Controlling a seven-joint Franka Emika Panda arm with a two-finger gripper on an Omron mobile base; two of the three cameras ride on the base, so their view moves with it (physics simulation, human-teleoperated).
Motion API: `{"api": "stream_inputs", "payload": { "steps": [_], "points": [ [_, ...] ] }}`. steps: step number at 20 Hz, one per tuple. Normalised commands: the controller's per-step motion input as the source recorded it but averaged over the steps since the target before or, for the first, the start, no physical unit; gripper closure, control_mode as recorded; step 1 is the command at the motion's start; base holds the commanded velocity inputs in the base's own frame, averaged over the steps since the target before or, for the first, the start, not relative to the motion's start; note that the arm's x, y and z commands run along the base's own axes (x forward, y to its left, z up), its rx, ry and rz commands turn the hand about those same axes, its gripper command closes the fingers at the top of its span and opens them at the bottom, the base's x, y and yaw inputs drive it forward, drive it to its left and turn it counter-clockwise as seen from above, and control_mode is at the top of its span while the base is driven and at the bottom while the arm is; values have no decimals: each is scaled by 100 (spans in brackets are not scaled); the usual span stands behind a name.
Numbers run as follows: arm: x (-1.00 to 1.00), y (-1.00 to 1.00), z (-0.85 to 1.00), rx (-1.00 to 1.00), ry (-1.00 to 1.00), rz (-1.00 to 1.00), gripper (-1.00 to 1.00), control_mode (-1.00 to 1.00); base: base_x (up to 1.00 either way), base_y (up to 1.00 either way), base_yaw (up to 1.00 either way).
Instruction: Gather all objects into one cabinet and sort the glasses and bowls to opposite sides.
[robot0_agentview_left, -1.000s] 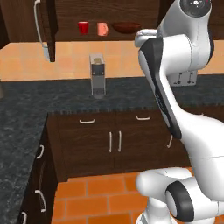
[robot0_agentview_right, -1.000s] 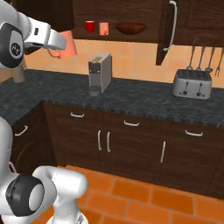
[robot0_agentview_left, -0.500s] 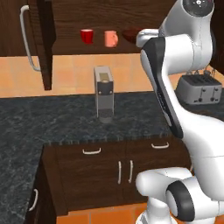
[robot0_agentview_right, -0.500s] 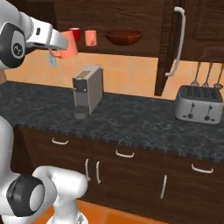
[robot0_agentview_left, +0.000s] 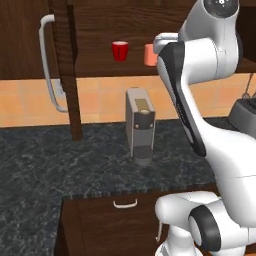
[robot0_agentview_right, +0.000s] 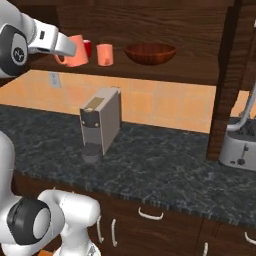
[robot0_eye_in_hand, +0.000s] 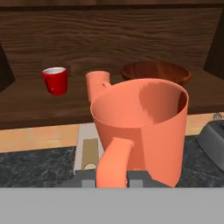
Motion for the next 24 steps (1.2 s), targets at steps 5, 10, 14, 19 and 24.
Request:
{"api": "stream_inputs", "payload": {
  "steps": [5,10,14,19,24],
  "points": [
    [0,0,0,0,0,0,100,100,66,0,-5],
    [0,0,0,0,0,0,100,100,0,0,0],
    [0,0,0,0,0,0,100,100,-1,0,0],
    [-59,14,-11,0,-4,0,100,-100,0,0,0],
    [-1,29,-4,2,-15,30,100,-100,0,0,0]
  ]
}}
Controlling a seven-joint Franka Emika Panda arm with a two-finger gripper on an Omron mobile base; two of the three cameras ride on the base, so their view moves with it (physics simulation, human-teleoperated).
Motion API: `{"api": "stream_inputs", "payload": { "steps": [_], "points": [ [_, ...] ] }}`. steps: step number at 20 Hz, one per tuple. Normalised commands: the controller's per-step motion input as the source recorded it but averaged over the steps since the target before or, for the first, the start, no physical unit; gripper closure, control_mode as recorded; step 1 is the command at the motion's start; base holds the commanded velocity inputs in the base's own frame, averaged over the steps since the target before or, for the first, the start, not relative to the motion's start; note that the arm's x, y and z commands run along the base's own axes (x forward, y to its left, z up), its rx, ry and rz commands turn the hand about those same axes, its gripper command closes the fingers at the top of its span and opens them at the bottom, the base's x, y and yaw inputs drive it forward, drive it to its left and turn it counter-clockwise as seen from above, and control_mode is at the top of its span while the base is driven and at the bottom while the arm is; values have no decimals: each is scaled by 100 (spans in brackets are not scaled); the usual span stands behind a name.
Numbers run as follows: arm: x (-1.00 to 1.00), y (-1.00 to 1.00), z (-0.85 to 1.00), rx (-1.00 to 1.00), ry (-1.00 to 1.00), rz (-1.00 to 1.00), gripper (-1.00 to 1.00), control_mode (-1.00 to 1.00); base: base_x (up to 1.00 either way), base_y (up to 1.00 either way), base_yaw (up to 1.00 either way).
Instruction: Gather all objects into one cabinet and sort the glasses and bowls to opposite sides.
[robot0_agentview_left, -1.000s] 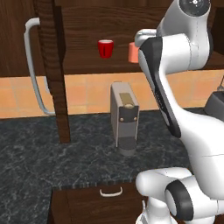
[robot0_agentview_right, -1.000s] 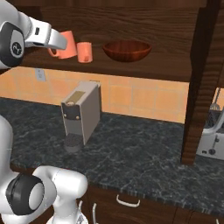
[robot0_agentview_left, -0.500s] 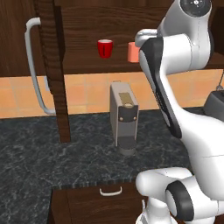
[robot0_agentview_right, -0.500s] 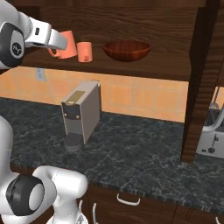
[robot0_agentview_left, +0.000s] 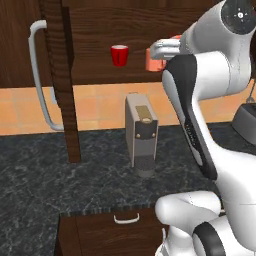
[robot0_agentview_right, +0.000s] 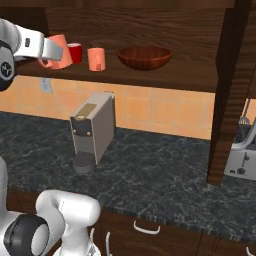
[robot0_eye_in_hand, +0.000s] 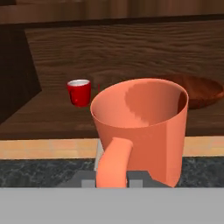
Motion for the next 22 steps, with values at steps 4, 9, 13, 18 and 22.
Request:
{"api": "stream_inputs", "payload": {
  "steps": [4,9,13,18,22],
  "points": [
    [23,38,-24,8,-3,58,100,-100,0,0,0],
    [2,34,-15,7,10,26,100,-100,0,0,0],
    [16,6,2,0,2,0,100,-100,0,0,0],
    [56,63,14,0,7,5,100,-100,0,0,0],
    [39,19,0,1,3,1,100,-100,0,0,0]
  ]
}}
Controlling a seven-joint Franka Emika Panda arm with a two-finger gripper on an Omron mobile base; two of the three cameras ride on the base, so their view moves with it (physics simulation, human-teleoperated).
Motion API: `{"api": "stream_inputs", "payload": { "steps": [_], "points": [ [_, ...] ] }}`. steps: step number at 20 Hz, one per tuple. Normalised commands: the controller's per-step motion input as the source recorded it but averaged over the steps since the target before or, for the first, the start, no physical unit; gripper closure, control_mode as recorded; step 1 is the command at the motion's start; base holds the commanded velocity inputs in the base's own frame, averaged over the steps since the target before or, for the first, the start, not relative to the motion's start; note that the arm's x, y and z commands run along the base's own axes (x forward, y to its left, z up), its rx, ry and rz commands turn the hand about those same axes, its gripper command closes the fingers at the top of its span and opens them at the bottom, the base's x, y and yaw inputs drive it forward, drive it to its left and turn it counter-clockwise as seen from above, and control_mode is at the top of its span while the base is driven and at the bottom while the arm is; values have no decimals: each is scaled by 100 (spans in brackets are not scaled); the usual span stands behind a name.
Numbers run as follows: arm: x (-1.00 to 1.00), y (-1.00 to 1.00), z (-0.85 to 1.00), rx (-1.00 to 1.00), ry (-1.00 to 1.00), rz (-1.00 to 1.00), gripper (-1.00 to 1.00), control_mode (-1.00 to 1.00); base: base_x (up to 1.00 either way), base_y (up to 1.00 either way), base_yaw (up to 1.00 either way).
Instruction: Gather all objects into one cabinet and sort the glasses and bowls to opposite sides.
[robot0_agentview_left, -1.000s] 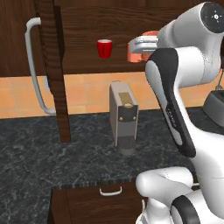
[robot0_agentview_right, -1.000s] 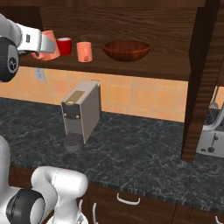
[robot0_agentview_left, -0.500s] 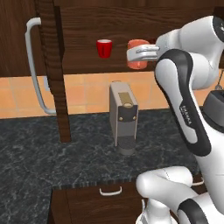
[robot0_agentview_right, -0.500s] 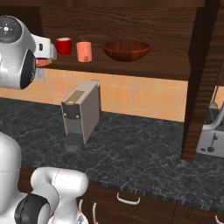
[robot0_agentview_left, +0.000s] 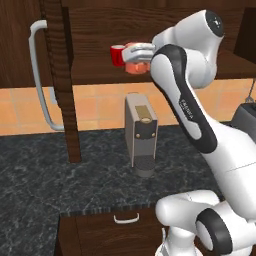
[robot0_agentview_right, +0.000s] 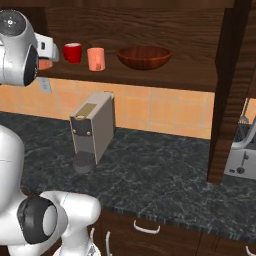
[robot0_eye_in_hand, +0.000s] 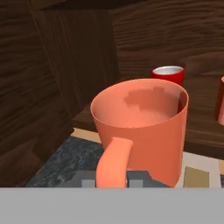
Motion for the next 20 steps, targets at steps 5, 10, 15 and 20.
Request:
{"api": "stream_inputs", "payload": {
  "steps": [5,10,15,20],
  "points": [
    [48,0,-83,2,1,11,100,-100,0,0,0],
    [39,3,13,0,0,0,100,-100,0,0,0],
    [54,22,22,0,0,0,100,-100,0,0,0],
    [78,30,-15,0,8,0,100,-100,0,0,0]
  ]
}}
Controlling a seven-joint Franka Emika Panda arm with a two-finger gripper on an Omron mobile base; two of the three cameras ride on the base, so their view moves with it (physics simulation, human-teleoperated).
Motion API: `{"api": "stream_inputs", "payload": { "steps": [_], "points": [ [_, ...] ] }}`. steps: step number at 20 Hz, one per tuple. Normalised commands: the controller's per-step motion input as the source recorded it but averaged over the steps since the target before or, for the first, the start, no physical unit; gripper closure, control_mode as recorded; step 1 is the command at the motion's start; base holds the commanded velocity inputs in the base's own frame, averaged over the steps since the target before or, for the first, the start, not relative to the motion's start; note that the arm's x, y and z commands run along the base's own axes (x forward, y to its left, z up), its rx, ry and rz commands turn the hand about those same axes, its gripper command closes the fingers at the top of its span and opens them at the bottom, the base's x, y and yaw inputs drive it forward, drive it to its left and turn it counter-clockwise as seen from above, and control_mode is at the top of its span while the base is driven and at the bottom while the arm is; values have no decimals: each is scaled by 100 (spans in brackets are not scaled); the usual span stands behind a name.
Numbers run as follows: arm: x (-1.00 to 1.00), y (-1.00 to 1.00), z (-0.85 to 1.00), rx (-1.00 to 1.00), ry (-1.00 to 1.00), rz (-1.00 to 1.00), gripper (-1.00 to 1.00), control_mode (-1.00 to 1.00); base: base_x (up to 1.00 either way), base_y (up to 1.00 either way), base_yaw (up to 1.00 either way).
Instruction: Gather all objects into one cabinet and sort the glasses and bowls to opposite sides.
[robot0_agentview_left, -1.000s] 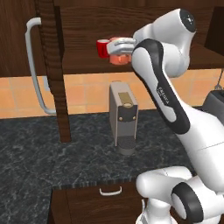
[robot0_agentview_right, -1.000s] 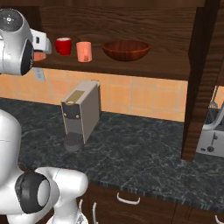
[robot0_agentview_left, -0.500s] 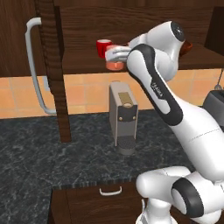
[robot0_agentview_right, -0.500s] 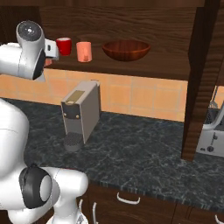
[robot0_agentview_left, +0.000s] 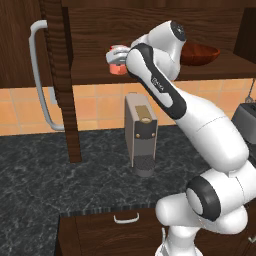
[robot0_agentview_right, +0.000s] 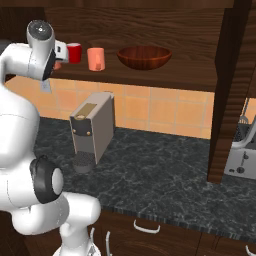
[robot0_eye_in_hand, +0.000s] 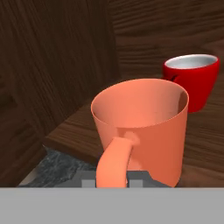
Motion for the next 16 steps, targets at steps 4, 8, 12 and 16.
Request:
{"api": "stream_inputs", "payload": {
  "steps": [4,8,12,16],
  "points": [
    [68,10,-12,0,5,0,100,-100,0,0,0],
    [71,0,0,0,0,0,100,-100,0,0,0],
    [32,4,-14,0,-4,0,100,-100,0,0,0],
    [4,9,-24,0,-7,0,100,-100,0,0,0]
  ]
}}
